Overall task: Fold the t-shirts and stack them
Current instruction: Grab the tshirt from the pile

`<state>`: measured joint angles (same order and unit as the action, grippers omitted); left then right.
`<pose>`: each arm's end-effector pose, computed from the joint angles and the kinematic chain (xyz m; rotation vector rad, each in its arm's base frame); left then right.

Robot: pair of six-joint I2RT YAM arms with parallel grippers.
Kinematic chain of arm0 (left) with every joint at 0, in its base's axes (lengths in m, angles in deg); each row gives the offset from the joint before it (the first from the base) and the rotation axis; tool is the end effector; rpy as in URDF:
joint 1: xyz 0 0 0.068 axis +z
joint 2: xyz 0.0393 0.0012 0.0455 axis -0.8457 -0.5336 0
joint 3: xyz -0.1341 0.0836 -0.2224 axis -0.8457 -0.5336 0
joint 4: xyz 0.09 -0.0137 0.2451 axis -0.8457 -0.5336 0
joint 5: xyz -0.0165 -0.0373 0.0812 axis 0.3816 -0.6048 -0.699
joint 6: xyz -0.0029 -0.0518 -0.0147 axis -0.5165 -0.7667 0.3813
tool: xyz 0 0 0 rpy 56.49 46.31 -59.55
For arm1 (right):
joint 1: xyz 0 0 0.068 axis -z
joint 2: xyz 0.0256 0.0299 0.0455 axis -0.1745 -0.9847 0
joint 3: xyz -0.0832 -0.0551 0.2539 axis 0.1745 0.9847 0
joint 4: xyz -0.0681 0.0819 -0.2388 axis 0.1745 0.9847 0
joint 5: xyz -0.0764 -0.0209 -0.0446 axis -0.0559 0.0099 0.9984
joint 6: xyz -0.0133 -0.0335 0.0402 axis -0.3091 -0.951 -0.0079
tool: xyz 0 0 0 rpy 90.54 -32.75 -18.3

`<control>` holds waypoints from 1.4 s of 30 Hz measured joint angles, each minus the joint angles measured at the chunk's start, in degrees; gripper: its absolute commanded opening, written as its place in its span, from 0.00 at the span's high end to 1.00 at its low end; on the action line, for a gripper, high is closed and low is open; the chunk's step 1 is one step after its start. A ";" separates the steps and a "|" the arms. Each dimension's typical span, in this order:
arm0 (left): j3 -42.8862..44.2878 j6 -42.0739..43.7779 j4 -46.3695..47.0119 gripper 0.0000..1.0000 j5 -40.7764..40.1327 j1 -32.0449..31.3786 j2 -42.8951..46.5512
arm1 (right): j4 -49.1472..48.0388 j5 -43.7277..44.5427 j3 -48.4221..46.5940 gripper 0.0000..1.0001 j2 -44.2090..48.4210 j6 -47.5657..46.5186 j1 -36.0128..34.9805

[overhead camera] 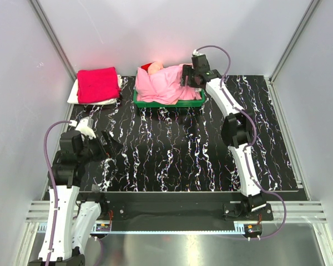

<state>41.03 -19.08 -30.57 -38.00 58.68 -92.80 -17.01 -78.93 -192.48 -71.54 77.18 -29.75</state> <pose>0.1206 -0.0100 0.3071 -0.2396 2.2150 -0.5787 0.5372 0.1903 0.2468 -0.0297 2.2616 0.2804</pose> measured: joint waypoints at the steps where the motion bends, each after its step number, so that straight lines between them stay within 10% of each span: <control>1: 0.00 0.00 0.00 0.01 0.00 0.00 0.04 | 0.00 0.48 0.68 0.13 0.70 -0.31 -0.31; 7: 0.00 0.00 0.00 0.01 0.00 0.00 0.07 | -0.68 1.84 2.51 0.30 4.31 -0.98 -1.53; 15: 0.00 0.00 0.00 0.01 0.00 0.00 0.04 | -0.72 2.01 -2.23 0.98 4.09 -1.31 -1.55; 30: 0.00 0.00 0.00 0.01 -0.02 0.00 0.04 | 0.33 -0.17 -1.01 1.00 8.83 -3.37 -3.82; 37: 0.00 -0.02 -0.04 0.01 -0.09 0.00 0.04 | -3.30 4.98 30.64 1.00 48.41 -3.10 -12.92; 38: 0.00 -0.02 -0.02 0.01 -0.20 0.09 0.04 | -4.39 7.32 36.96 0.99 55.76 -1.97 -13.49; 39: 0.00 -0.04 -0.02 0.01 -0.28 0.11 0.07 | -5.92 10.43 44.70 0.41 64.39 -0.09 -13.42; 40: 0.00 -0.07 -0.04 0.01 -0.35 0.11 0.07 | -5.60 13.84 51.47 0.15 71.56 2.91 -12.26; 42: 0.00 -0.07 -0.04 0.01 -0.48 0.13 0.04 | -4.72 18.03 62.84 0.00 82.88 8.00 -6.97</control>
<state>41.03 -19.14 -30.61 -38.49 58.81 -92.76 -21.73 -60.90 -129.65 11.35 85.18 -36.72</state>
